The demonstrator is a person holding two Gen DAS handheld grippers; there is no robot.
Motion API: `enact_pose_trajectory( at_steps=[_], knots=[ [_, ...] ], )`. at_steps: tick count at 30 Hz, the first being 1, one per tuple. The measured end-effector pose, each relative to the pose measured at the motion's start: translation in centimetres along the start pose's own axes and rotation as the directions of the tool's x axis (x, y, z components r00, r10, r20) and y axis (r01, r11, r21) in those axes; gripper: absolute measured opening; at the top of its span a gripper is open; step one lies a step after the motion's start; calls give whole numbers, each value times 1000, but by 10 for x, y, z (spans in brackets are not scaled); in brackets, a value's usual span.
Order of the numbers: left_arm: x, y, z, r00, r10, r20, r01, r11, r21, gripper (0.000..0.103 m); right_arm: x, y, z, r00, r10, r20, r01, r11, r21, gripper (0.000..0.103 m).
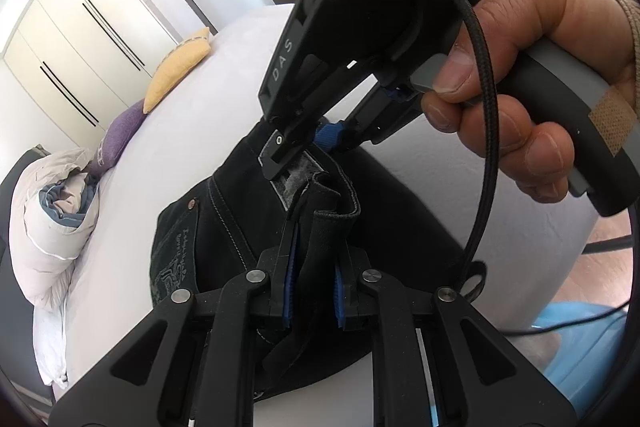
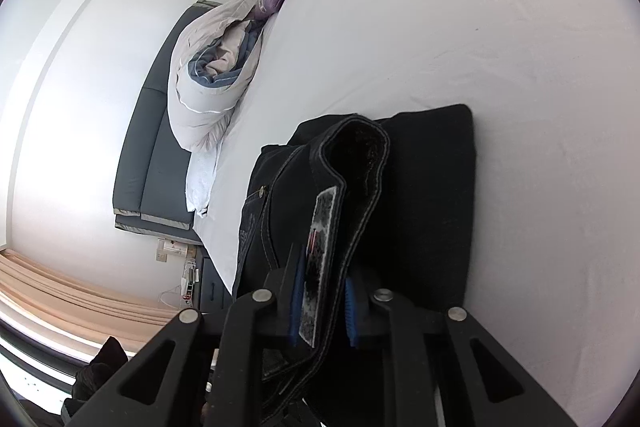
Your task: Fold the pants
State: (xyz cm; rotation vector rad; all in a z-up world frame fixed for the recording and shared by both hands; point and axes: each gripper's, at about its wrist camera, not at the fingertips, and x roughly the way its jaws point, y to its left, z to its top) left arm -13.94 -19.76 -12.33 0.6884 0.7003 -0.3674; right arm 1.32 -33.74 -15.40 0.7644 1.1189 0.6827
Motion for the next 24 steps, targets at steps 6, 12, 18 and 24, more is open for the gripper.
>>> enact_pose_trajectory(
  at_steps=[6,12,18,24],
  knots=[
    [-2,-12,3,1000,-16,3,16,1000,22,13,-15,-10,-3,1000,-3,23,3,1000,-5,18],
    [4,-19,-5,1000,-17,-14,18,999,51,13,-18,-23,-9,1000,-4,31,4,1000,10,17],
    [30,-16,-6,998,-32,-49,35,998,46,13,-9,-40,-9,999,-23,33,22,999,26,16],
    [35,-26,-15,999,48,-25,-45,993,108,17,-11,-53,-11,999,24,39,-27,998,58,17]
  ],
)
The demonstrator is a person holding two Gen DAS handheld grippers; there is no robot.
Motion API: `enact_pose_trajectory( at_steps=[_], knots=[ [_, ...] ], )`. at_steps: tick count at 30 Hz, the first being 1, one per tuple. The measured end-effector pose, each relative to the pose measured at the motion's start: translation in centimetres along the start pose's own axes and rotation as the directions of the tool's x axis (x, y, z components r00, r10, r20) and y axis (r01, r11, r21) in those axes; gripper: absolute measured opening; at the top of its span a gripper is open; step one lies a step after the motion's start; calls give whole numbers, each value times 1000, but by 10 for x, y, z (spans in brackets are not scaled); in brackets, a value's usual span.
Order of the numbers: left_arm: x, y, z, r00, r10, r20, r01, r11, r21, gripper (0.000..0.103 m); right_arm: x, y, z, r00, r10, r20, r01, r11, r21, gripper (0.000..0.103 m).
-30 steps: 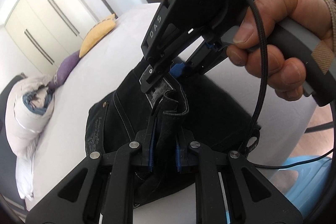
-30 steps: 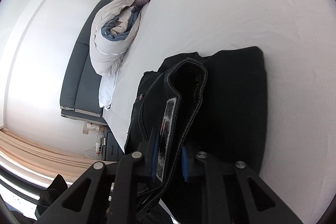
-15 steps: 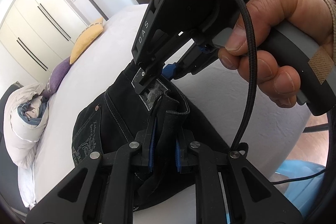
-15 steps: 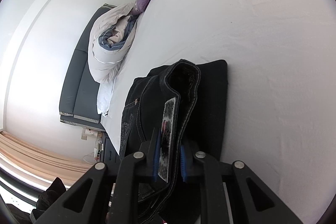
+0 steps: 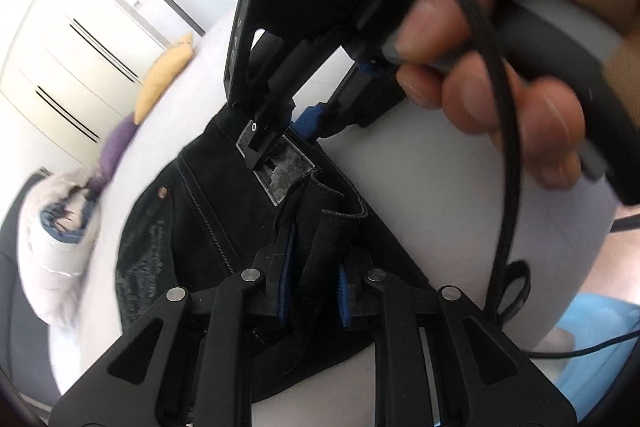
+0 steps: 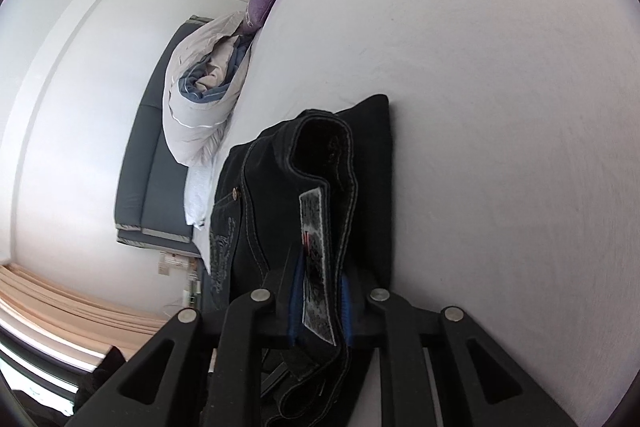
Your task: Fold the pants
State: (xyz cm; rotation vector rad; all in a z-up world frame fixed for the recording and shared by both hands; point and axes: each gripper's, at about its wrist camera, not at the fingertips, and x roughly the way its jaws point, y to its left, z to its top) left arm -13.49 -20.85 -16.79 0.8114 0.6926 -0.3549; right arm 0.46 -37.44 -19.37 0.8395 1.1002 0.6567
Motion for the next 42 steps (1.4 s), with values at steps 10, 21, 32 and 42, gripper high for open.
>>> enact_pose_trajectory(
  at_steps=[10,21,32,42],
  knots=[
    [-45,89,-31,990,-139,34,143,957,-251,81,-44,13,9,995,-49,84,49,999,10,35],
    [-20,227,-76,949,-282,143,303,679,-668,81,16,70,-12,987,95,-133,-113,984,-141,35],
    [18,287,-87,898,-356,259,416,494,-763,21,6,13,-47,995,-12,-102,4,997,-78,0],
    [106,270,-86,882,-468,59,336,536,-774,3,13,26,-50,991,-106,-81,96,989,-110,0]
  ],
)
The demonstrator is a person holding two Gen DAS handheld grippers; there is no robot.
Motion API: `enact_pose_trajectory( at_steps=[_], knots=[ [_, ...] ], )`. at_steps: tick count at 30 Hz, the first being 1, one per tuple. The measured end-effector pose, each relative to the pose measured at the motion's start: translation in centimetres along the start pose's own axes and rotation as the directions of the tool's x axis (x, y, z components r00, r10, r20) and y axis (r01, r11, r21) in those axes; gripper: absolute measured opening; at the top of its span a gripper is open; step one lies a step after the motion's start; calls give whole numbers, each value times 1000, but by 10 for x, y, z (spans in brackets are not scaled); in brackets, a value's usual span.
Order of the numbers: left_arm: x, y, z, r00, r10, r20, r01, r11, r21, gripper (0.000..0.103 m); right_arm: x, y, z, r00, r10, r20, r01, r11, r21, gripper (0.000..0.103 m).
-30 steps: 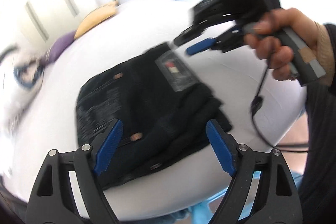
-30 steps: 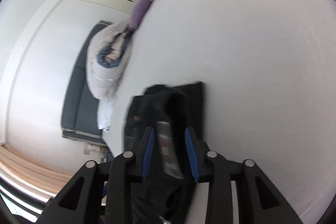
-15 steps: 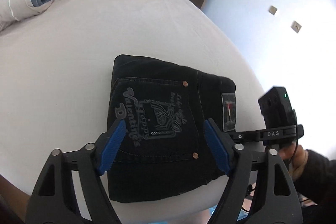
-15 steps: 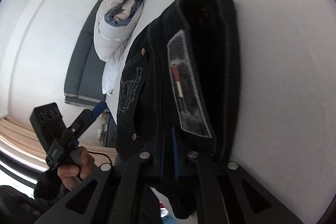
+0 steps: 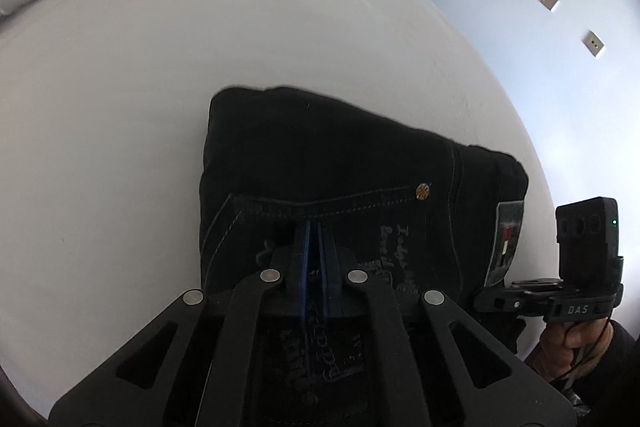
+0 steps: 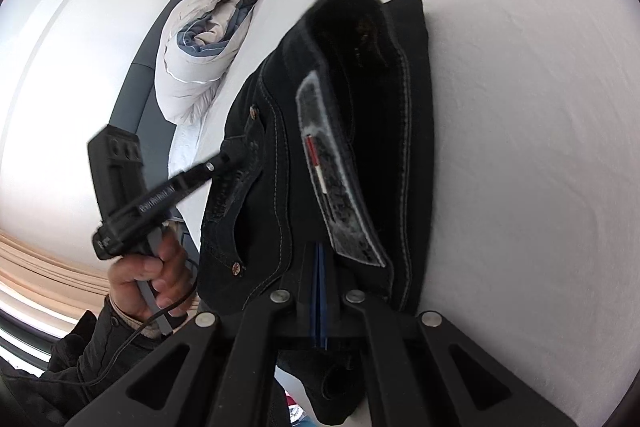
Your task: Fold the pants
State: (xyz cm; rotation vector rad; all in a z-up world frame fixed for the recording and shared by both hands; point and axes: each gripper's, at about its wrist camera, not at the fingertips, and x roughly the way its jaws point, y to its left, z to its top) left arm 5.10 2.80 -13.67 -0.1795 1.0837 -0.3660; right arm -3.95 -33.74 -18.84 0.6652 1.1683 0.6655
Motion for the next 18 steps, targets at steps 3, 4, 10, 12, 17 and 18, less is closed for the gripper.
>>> enact_pose_trajectory(
  at_steps=[3,4,10,12,17,18],
  knots=[
    [-6,10,-21,999,-43,9,43,997,-56,3,1,2,1,1000,-15,0,15,1000,-4,0],
    [-10,10,-27,999,-42,13,43,998,-56,2,1,1,1,1000,-15,1,15,1000,-1,0],
    [-34,7,-71,1000,-19,17,20,998,-56,3,7,11,-5,1000,-21,21,21,1000,7,0],
    [-41,8,-84,999,-37,29,39,996,-79,2,5,10,-8,999,-21,26,21,1000,7,0],
    [-66,0,-114,999,-42,21,44,995,-89,3,-10,9,-13,1000,0,29,-1,1000,25,1],
    [-73,-1,-115,999,-33,29,35,997,-76,3,-15,10,-12,999,2,33,-3,1000,21,4]
  ],
)
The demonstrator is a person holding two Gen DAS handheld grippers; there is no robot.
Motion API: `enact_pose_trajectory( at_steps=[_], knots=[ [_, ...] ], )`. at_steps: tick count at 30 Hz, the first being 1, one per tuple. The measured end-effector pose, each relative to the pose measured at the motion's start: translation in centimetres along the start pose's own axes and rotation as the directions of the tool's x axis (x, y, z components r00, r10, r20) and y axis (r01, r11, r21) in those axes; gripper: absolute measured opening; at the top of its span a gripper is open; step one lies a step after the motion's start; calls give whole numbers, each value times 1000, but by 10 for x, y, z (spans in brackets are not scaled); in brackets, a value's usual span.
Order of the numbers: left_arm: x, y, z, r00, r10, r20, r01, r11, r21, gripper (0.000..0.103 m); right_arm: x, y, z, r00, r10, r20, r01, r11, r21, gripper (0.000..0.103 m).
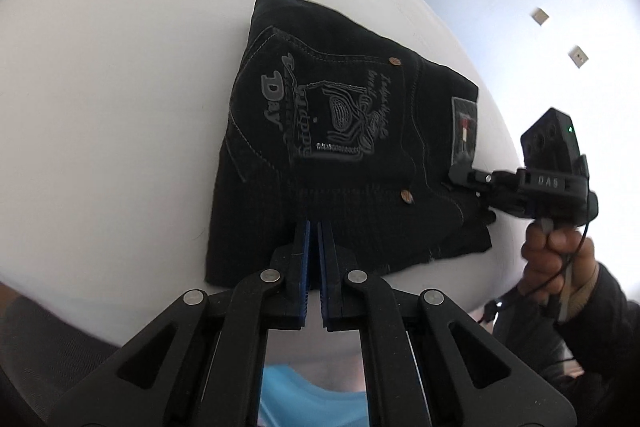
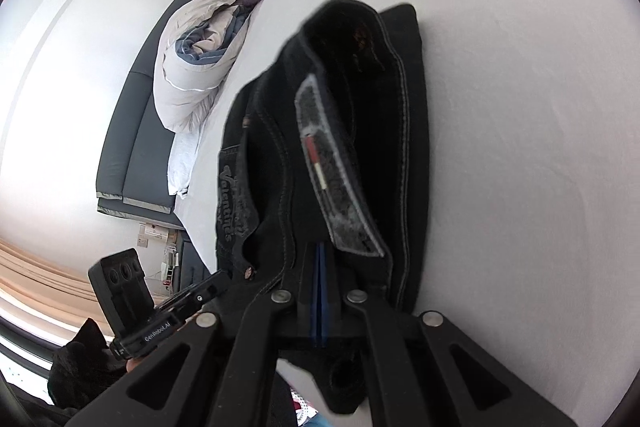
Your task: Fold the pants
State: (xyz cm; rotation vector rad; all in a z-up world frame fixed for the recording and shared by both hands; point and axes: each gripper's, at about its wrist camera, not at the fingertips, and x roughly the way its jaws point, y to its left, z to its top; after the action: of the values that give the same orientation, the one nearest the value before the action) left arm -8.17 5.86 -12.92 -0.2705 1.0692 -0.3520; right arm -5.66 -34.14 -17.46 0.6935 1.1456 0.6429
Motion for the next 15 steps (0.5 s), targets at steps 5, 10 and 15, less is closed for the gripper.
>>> enact_pose_trajectory(
  at_steps=[5,10,15],
  knots=[
    [-25,25,23,996,25,85,-18,997,-72,5,-52,6,-2,989,27,148,-28,1000,10,67],
    [-5,44,62,999,-46,21,48,994,-99,21,-60,-18,6,986,-34,166,18,995,96,67],
    [10,48,81,995,-101,1,101,990,-96,89,-41,-22,13,991,-70,113,59,993,100,70]
  ],
)
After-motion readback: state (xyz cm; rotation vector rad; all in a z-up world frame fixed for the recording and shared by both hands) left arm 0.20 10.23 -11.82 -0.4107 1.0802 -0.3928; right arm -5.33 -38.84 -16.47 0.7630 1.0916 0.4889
